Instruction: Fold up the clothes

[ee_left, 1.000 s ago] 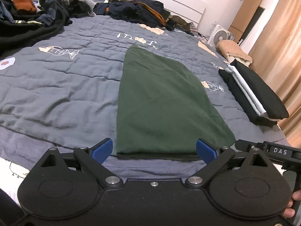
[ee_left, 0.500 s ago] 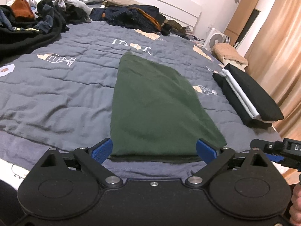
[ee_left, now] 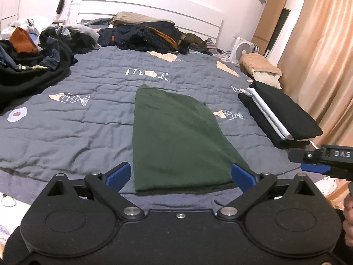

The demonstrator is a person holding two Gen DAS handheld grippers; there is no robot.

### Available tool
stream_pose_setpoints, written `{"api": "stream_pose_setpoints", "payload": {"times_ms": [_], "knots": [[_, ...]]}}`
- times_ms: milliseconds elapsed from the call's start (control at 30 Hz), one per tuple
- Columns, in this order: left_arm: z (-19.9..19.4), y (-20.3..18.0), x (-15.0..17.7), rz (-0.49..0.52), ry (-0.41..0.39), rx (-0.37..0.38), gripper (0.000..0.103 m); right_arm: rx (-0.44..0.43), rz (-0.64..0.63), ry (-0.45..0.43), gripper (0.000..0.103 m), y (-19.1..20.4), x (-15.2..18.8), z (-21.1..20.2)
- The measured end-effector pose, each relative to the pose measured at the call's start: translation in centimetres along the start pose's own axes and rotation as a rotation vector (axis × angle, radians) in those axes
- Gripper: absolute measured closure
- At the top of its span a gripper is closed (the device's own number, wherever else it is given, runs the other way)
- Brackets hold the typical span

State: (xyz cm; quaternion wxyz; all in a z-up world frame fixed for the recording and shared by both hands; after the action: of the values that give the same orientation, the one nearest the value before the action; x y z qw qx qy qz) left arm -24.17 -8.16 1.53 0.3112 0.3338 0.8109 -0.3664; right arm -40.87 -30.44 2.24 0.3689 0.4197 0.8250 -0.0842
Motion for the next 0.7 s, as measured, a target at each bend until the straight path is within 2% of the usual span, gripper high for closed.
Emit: {"api": "stream_pose_setpoints", "payload": {"times_ms": [333, 700], "knots": [[-1.1, -1.1, -0.6, 0.032, 0.023, -0.025, 0.004, -0.012, -0.026, 0.039, 0.041, -0.1, -0.4, 1.3], [-1.2, -1.4, 0.3, 0.070, 0.060, -0.078, 0.004, -0.033, 0.013, 0.076, 0.041, -2.6, -0.9, 4.0]]}}
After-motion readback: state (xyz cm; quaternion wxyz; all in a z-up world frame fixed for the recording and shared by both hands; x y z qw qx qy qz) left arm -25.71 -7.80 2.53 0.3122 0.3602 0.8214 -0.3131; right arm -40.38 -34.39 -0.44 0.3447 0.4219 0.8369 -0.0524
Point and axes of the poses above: each gripper's, at about its wrist camera, not at the fingertips, and z roughly the way its jaws point, y to its left, x to its underside, the point moved 1 cm from there along z, roughly the way its jaws point, and after that the axes turned 12 degrees about x, right-handed, at the moved point
